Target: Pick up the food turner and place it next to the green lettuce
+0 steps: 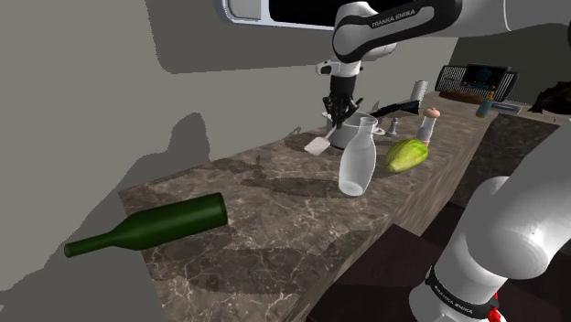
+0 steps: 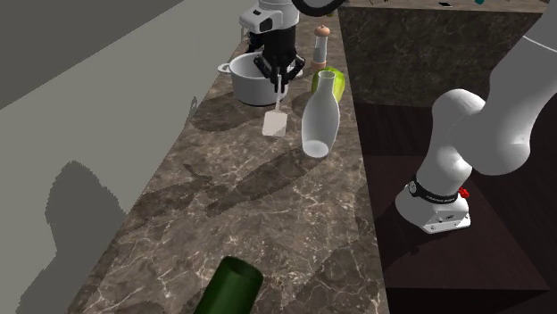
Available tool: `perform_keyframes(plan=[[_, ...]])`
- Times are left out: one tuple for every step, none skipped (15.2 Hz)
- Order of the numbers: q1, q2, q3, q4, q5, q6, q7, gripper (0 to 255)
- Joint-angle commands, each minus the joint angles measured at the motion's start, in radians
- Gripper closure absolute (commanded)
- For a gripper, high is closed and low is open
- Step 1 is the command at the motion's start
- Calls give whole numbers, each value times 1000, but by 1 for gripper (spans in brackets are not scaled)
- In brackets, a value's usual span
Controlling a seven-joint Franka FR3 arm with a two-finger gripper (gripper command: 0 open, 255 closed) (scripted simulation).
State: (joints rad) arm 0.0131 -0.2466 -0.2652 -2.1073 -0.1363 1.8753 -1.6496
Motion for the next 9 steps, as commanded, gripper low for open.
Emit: perform_keyframes(plan=[[-23,-12,-33,-14,-11,7,-51,255],[-33,-15,-48,-15,-16,8,-75,255],[-43,-17,-63,-16,-20,10,-98,255],[-53,-17,-79,-15,-24,11,-122,255],[-63,-17,-95,-13,-28,13,-147,255],[-72,-15,-111,-10,-31,14,-171,255],[-82,-13,-127,-6,-33,16,-196,255],[-91,-9,-144,-1,-35,17,-221,255],[-101,-4,-160,5,-37,19,-247,255]])
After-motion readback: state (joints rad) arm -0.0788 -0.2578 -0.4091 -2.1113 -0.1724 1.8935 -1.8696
